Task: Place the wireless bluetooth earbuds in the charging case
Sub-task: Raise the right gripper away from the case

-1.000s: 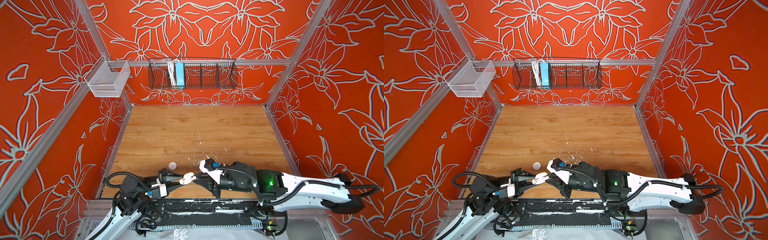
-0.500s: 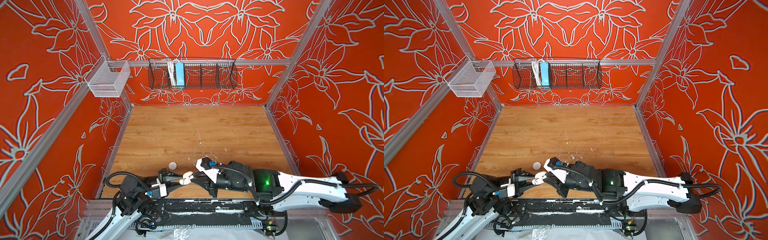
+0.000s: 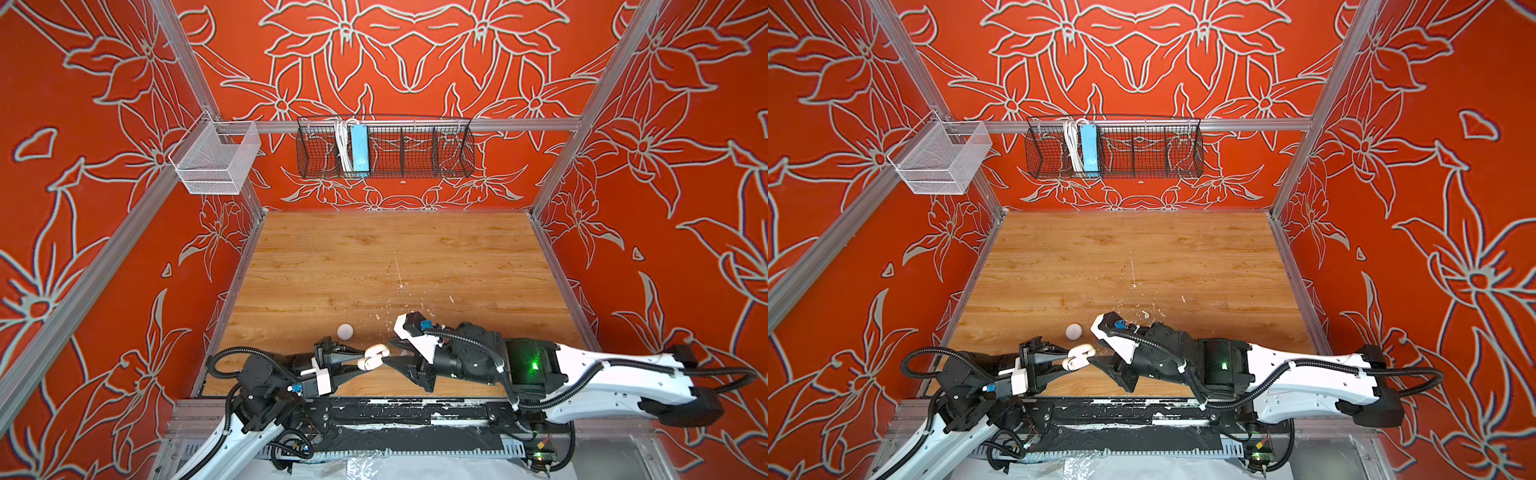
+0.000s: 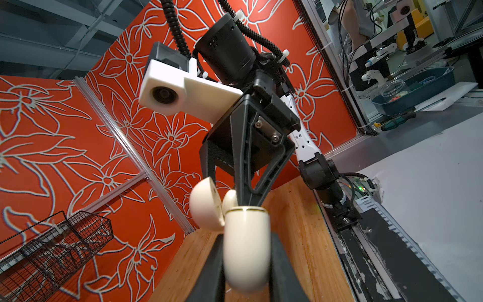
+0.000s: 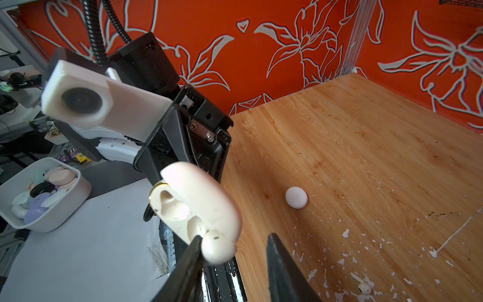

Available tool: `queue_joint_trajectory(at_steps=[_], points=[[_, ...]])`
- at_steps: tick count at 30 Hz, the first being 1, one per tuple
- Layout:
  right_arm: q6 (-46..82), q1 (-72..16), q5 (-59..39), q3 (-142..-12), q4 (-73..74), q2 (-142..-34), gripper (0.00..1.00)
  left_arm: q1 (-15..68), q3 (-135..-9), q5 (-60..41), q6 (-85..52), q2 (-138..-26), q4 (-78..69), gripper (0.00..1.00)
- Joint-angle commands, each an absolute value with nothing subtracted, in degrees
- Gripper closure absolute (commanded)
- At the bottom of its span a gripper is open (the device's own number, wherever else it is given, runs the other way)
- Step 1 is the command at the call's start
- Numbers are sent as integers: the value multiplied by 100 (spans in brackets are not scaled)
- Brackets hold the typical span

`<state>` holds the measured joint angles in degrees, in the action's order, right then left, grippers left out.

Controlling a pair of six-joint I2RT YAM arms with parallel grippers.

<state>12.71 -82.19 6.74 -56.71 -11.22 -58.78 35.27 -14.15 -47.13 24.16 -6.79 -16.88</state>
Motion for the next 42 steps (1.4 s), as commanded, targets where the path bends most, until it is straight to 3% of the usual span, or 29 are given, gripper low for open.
queue_joint_trajectory(at_steps=[1,7,19,27,42], points=[[1206,-8193,797,-5662,-1017,-5773,56,3561,-1455,-4507,2337,-733,-1932,100],[1183,-8193,716,-5661,-926,-5716,52,3557,-1450,-3819,2127,-943,-2016,100],[1313,-8191,1454,-5818,-1050,-5734,48,3558,-1359,-3660,2000,-933,-2133,100],[1629,-8152,1683,-5884,-953,-5610,62,3551,-1393,-3081,1339,-949,-2189,100],[2228,-7972,1508,-6186,-221,-6297,69,3558,-1197,-2964,993,-1071,-2504,100]])
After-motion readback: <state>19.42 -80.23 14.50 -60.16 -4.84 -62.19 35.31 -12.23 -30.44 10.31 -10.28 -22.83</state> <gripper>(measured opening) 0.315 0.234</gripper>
